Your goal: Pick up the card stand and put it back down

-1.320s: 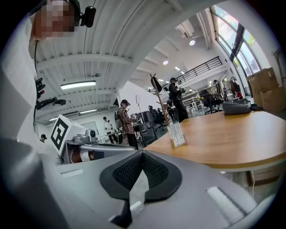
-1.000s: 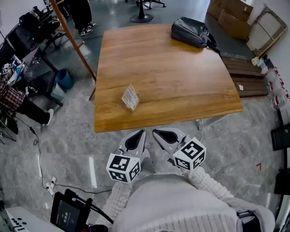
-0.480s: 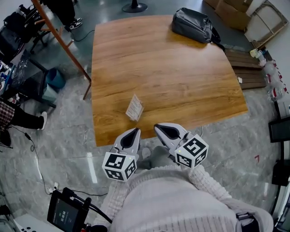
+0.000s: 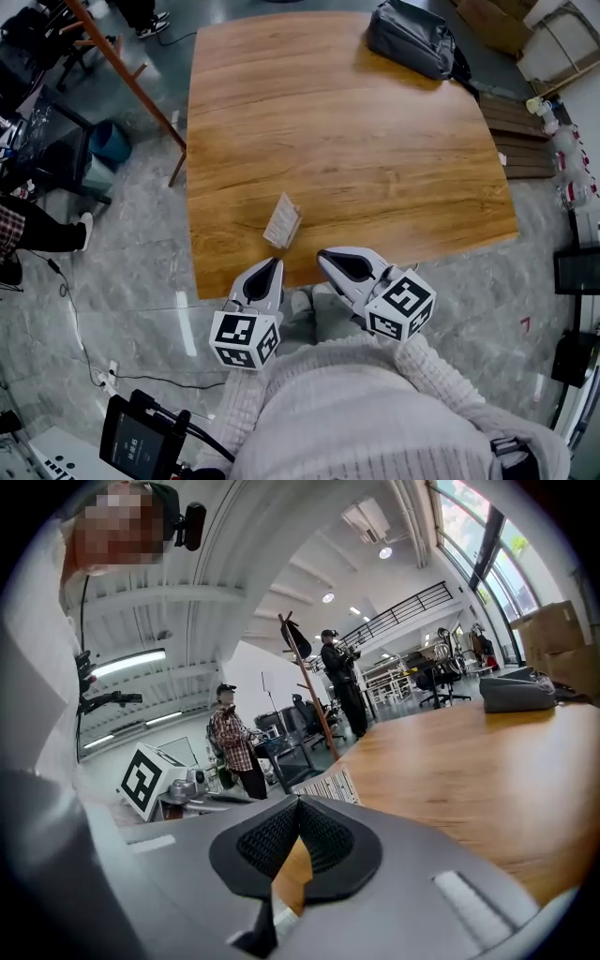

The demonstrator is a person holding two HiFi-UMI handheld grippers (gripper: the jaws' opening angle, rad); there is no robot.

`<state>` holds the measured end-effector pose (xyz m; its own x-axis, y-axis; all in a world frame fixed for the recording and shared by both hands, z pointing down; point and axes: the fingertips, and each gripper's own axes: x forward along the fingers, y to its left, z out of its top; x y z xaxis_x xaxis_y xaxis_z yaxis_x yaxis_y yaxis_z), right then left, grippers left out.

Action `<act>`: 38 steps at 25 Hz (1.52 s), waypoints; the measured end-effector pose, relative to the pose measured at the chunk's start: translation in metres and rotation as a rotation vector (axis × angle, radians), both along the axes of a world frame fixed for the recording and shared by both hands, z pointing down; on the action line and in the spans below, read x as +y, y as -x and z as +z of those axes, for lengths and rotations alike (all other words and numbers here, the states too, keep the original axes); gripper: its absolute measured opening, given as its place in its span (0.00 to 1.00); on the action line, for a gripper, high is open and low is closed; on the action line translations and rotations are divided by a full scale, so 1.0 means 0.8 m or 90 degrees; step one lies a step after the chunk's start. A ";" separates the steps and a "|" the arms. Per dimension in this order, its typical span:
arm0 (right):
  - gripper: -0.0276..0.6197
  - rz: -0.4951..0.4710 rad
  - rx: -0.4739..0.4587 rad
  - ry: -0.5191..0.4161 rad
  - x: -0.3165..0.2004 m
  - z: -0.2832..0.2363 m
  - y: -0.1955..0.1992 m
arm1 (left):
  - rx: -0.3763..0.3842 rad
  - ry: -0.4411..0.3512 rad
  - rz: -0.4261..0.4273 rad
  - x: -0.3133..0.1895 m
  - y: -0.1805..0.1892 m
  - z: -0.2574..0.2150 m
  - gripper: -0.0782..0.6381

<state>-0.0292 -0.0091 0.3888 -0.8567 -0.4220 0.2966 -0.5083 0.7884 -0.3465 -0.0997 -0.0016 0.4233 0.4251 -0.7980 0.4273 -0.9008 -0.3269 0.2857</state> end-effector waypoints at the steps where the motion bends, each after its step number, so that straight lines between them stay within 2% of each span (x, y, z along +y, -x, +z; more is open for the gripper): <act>1: 0.04 -0.002 -0.002 0.004 -0.002 0.001 0.001 | -0.004 0.004 0.000 0.000 0.002 0.003 0.12; 7: 0.04 -0.009 -0.005 0.036 0.001 0.021 -0.006 | 0.016 0.020 -0.008 -0.004 0.007 0.027 0.12; 10: 0.04 -0.004 -0.007 0.056 0.004 0.039 -0.014 | -0.013 0.028 -0.026 -0.010 0.016 0.042 0.12; 14: 0.04 -0.005 -0.005 0.078 0.004 0.058 -0.020 | -0.050 0.043 -0.019 -0.015 0.020 0.062 0.12; 16: 0.04 -0.005 -0.005 0.086 0.001 0.064 -0.023 | -0.056 0.051 -0.017 -0.021 0.020 0.069 0.21; 20: 0.04 0.006 -0.013 0.099 -0.007 0.074 -0.022 | -0.079 0.055 -0.016 -0.037 0.024 0.084 0.26; 26: 0.04 0.013 -0.020 0.122 -0.019 0.102 -0.017 | -0.121 0.068 0.013 -0.070 0.020 0.115 0.42; 31: 0.04 0.023 -0.016 0.137 -0.031 0.126 -0.025 | -0.140 0.077 0.020 -0.097 0.011 0.140 0.45; 38: 0.04 0.032 -0.031 0.158 -0.026 0.125 -0.030 | -0.192 0.106 0.052 -0.099 0.004 0.155 0.47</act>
